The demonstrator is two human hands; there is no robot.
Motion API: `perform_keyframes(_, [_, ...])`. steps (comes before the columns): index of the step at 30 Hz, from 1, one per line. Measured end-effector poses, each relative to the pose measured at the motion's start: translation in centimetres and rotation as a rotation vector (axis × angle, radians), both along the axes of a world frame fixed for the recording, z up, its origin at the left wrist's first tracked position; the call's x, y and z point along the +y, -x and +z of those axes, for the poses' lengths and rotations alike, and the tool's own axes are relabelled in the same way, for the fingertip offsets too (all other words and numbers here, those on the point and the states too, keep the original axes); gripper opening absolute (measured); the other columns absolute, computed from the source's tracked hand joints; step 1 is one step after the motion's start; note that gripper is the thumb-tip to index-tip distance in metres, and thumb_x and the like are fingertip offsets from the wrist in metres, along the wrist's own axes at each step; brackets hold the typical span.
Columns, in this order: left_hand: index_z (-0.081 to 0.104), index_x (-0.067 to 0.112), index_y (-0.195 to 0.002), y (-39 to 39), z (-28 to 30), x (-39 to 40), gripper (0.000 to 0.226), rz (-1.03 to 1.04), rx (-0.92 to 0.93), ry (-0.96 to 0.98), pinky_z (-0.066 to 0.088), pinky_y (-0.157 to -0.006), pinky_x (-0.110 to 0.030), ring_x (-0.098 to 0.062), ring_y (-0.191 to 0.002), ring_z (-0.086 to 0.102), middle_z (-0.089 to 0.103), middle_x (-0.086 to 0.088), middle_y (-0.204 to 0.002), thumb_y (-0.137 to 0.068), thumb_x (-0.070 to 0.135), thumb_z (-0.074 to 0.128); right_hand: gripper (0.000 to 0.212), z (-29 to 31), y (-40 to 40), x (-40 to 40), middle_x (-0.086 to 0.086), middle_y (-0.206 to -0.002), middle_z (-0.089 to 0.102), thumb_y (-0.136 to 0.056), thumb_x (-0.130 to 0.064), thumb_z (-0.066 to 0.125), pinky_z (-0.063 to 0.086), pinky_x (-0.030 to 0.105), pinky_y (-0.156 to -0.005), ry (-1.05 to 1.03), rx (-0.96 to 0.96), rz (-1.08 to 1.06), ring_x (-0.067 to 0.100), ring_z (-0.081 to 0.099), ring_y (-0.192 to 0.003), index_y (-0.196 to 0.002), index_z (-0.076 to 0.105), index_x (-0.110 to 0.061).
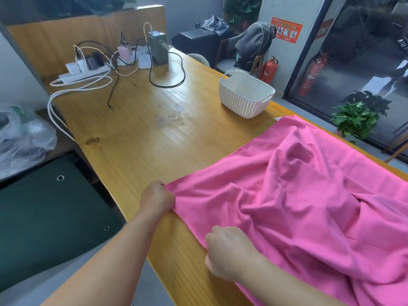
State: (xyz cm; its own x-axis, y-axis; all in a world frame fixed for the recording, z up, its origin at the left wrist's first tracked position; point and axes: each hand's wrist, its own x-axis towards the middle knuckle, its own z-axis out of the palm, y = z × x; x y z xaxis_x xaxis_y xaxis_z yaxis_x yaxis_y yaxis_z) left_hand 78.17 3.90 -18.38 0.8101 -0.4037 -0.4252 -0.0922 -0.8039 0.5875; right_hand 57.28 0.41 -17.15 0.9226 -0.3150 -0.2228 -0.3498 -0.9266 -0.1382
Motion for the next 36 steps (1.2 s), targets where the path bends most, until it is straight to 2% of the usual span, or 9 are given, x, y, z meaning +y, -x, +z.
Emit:
perform_keyframes(7, [0.057, 0.014, -0.109, 1.3, -0.5, 0.8, 0.038, 0.146, -0.044, 0.198, 0.04, -0.051, -0.028, -0.023, -0.073, 0.058, 0.063, -0.01, -0.09, -0.08, -0.006, 0.044, 0.02, -0.4, 0.3, 0.4, 0.01, -0.092, 0.065, -0.083, -0.025, 0.055, 0.047, 0.035, -0.072, -0.236, 0.058, 0.081, 0.033, 0.062, -0.084, -0.086, 0.067, -0.01])
perform_keyframes(10, [0.048, 0.014, -0.131, 1.4, -0.6, 1.1, 0.054, 0.007, -0.213, 0.041, 0.048, -0.078, -0.035, -0.03, -0.105, 0.054, 0.053, -0.015, -0.121, -0.081, -0.005, 0.045, 0.015, 0.6, 0.2, -0.7, -0.002, -0.076, 0.065, -0.082, -0.03, 0.058, 0.051, 0.029, -0.071, -0.479, 0.049, -0.071, 0.016, 0.062, -0.076, -0.075, 0.065, -0.019])
perform_keyframes(12, [0.049, 0.012, -0.134, 1.8, -0.6, 1.0, 0.058, -0.094, -0.435, 0.005, 0.039, -0.1, -0.041, -0.03, -0.118, 0.045, 0.048, -0.013, -0.126, -0.08, -0.006, 0.045, 0.014, 1.3, -0.2, -2.6, -0.01, -0.07, 0.061, -0.083, -0.03, 0.06, 0.047, 0.022, -0.069, -0.553, -0.054, -0.221, 0.004, 0.058, -0.069, -0.073, 0.065, -0.022])
perform_keyframes(16, [0.066, 0.007, -0.113, 3.6, -1.6, -0.9, 0.048, -0.386, -0.591, 0.213, 0.044, -0.094, -0.038, -0.031, -0.108, 0.052, 0.057, -0.01, -0.111, -0.072, -0.013, 0.051, 0.019, 1.7, -0.9, -7.9, -0.01, -0.075, 0.062, -0.089, -0.027, 0.059, 0.044, 0.025, -0.073, -0.437, -0.234, -0.459, 0.008, 0.057, -0.076, -0.071, 0.063, -0.023])
perform_keyframes(20, [0.068, 0.007, -0.111, 5.8, -2.6, -3.6, 0.036, -0.589, -0.586, 0.27, 0.052, -0.093, -0.046, -0.035, -0.109, 0.06, 0.062, -0.016, -0.118, -0.08, 0.007, 0.048, 0.021, 0.7, -2.4, -12.9, -0.001, -0.104, 0.063, -0.093, -0.023, 0.053, 0.044, 0.031, -0.094, -0.288, -0.268, -0.572, 0.018, 0.059, -0.103, -0.102, 0.072, -0.02])
perform_keyframes(25, [0.071, 0.013, -0.112, 6.0, -2.9, -9.8, 0.053, -0.853, -0.671, 0.303, 0.053, -0.093, -0.042, -0.028, -0.113, 0.064, 0.068, -0.009, -0.12, -0.073, 0.016, 0.034, 0.036, -1.1, -5.3, -18.6, 0.008, -0.133, 0.051, -0.097, -0.014, 0.046, 0.036, 0.033, -0.108, -0.181, -0.266, -0.647, 0.025, 0.047, -0.126, -0.129, 0.06, -0.015])
perform_keyframes(28, [0.039, 0.018, -0.148, 5.3, -2.4, -13.2, 0.077, -0.976, -0.626, 0.14, 0.019, -0.119, -0.035, -0.021, -0.148, 0.021, 0.027, -0.006, -0.159, -0.082, 0.047, 0.011, 0.046, -2.0, -6.4, -22.0, 0.009, -0.146, 0.041, -0.097, -0.012, 0.042, 0.029, 0.034, -0.113, -0.122, -0.175, -0.73, 0.028, 0.037, -0.135, -0.143, 0.045, -0.012])
perform_keyframes(31, [-0.004, 0.028, -0.155, 4.7, -4.1, -13.1, 0.083, -1.058, -0.55, -0.023, -0.012, -0.121, -0.038, -0.013, -0.147, -0.022, -0.019, 0.004, -0.16, -0.085, 0.072, 0.003, 0.054, -3.0, -7.1, -24.6, 0.013, -0.161, 0.02, -0.1, -0.019, 0.034, 0.016, 0.04, -0.122, -0.109, -0.047, -0.816, 0.028, 0.018, -0.148, -0.152, 0.025, -0.009])
perform_keyframes(36, [-0.004, 0.028, -0.153, 4.3, -4.8, -12.4, 0.085, -1.006, -0.626, 0.018, -0.011, -0.116, -0.042, -0.021, -0.148, -0.02, -0.023, 0.003, -0.157, -0.088, 0.078, 0.02, 0.059, -3.8, -8.0, -27.5, 0.007, -0.166, -0.002, -0.105, -0.033, 0.026, 0.002, 0.038, -0.123, -0.128, -0.05, -0.829, 0.023, -0.002, -0.153, -0.158, 0.009, -0.017])
